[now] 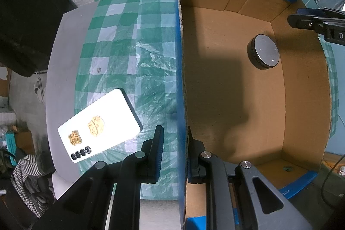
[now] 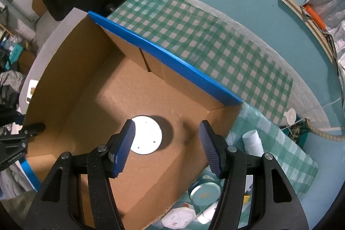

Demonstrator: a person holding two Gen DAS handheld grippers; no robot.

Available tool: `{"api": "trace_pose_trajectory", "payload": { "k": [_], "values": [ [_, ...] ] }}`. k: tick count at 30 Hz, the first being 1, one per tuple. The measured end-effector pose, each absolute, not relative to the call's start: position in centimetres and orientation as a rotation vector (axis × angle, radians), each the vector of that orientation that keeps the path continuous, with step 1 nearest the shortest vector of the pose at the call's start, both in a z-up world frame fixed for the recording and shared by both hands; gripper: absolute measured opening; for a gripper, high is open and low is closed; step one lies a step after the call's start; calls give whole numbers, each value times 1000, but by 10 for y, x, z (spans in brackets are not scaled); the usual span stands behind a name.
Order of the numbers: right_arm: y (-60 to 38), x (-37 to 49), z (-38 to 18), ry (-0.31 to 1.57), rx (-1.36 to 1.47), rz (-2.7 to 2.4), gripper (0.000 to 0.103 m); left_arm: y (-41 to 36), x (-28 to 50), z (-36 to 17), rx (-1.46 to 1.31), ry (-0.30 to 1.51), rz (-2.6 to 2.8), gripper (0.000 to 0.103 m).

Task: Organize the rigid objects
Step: 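Return the right tool to the items and grasp the white square charger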

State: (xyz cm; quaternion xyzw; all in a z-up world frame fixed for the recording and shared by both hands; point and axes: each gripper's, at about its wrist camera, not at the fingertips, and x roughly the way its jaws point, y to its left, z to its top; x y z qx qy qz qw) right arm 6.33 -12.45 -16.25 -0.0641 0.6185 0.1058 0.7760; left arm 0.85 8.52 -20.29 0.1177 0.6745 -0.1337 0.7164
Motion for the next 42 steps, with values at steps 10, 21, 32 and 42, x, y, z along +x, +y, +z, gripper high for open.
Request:
{"api": "trace_pose_trajectory", "payload": {
  "k": [10,21,32,42],
  "values": [
    [-140,56,-142,1307,-61,201,62,84,8,-202,263,1493,-299,17],
    [-167,44,-117,1266,-5,148,63,83,8,-202,267,1492,-298,17],
    [-214,28,-124,1294,57,54,63,82,8,-201,270,1493,-297,17],
    [-258,19,-157,1360,141,-40,63,82,8,-200,270,1491,-297,17]
  ]
}}
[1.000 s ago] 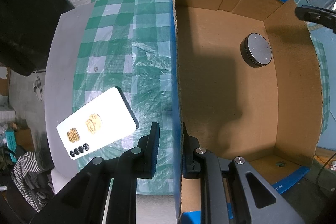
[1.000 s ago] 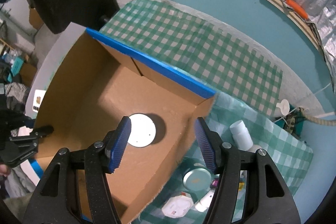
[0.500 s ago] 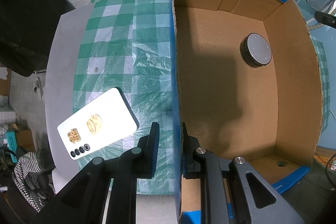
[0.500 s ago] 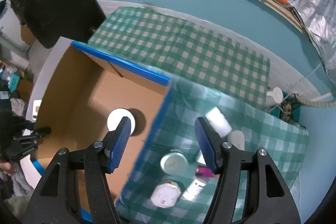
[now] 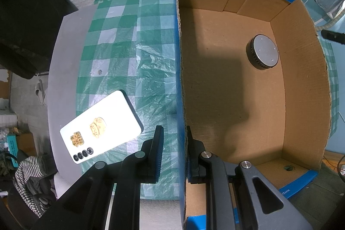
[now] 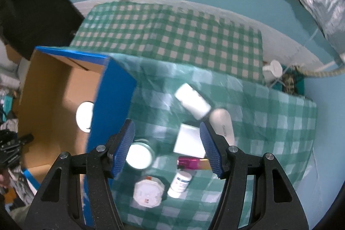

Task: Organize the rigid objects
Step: 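Return the right tool to the items and grasp the white square charger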

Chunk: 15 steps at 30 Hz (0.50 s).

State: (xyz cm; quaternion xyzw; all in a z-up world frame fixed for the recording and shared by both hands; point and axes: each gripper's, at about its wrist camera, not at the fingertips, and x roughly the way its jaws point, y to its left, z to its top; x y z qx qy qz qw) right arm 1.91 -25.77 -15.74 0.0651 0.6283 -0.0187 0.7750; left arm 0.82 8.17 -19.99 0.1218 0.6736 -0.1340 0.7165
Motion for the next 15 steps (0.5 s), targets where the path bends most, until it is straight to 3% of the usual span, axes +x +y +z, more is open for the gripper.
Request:
{"api": "trace_pose_trajectory", "payload": {
  "k": [15],
  "values": [
    [-292,12,-214,1481,236,-129,63,83,8,-198,265,1493,-288,17]
  ]
}}
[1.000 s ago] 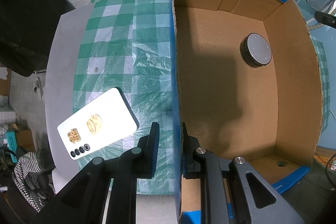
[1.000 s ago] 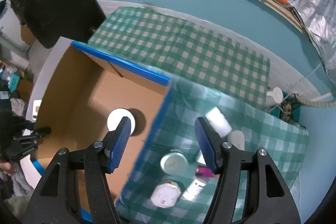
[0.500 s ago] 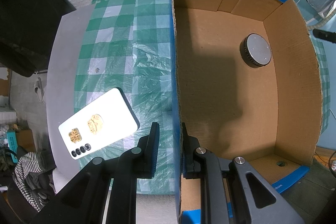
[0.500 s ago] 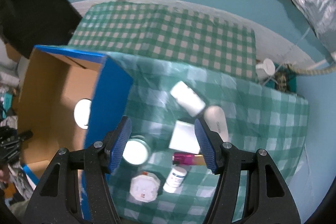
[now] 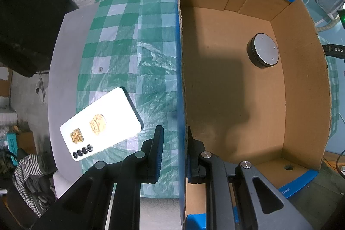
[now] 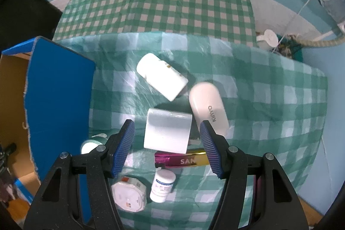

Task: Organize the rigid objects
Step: 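Return the right tool to the items and grasp the white square charger, then carry the white charger into the box and release it beside the puck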

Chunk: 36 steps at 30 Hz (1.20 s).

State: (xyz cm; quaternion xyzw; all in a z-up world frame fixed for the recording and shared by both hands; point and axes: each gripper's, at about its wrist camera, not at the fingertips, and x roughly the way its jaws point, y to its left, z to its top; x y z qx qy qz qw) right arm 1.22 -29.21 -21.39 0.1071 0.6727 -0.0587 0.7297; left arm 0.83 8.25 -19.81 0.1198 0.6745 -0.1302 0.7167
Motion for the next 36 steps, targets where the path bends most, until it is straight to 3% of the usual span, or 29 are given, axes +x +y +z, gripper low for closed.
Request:
{"api": "trace_pose_trajectory", "payload": {
  "k": [22,27,36],
  "values": [
    [-289,18,-255,1549,266,-150,63,85,6,-198,263,1493,-284,17],
    [-289,19,-254,1541,271,-157,53,84,6,-201,263,1496,-284,17],
    [-286,19,-253,1522,220,-160,50,84,6,-201,261,1497,-283,17]
  ]
}}
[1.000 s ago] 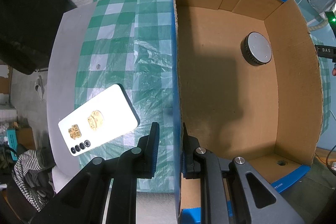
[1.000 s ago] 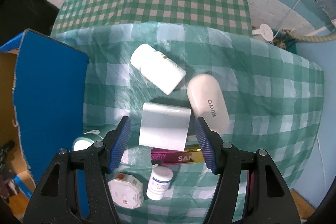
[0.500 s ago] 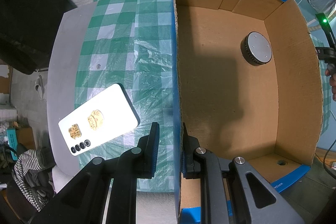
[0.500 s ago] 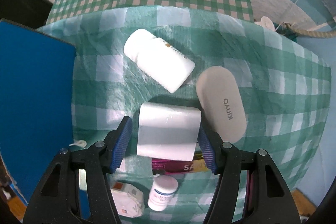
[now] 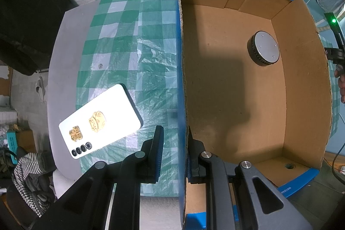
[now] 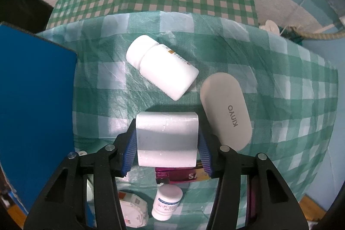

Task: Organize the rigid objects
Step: 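Carry the white charger into the box and release it beside the puck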

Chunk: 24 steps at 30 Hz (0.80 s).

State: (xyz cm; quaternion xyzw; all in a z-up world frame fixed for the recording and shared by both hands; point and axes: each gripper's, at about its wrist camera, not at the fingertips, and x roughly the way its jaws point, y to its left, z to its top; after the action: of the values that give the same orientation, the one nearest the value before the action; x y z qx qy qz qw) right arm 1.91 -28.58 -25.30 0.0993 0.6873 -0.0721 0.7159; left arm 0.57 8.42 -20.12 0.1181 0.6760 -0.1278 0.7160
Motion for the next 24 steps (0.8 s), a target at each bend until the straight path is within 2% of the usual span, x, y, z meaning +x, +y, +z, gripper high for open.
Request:
{"api": "trace_pose_trajectory", "payload": {
  "k": [24],
  "values": [
    [-266,8,-196,1432,163,-63,49,81,6,-204,270,1498,-285,17]
  ]
}}
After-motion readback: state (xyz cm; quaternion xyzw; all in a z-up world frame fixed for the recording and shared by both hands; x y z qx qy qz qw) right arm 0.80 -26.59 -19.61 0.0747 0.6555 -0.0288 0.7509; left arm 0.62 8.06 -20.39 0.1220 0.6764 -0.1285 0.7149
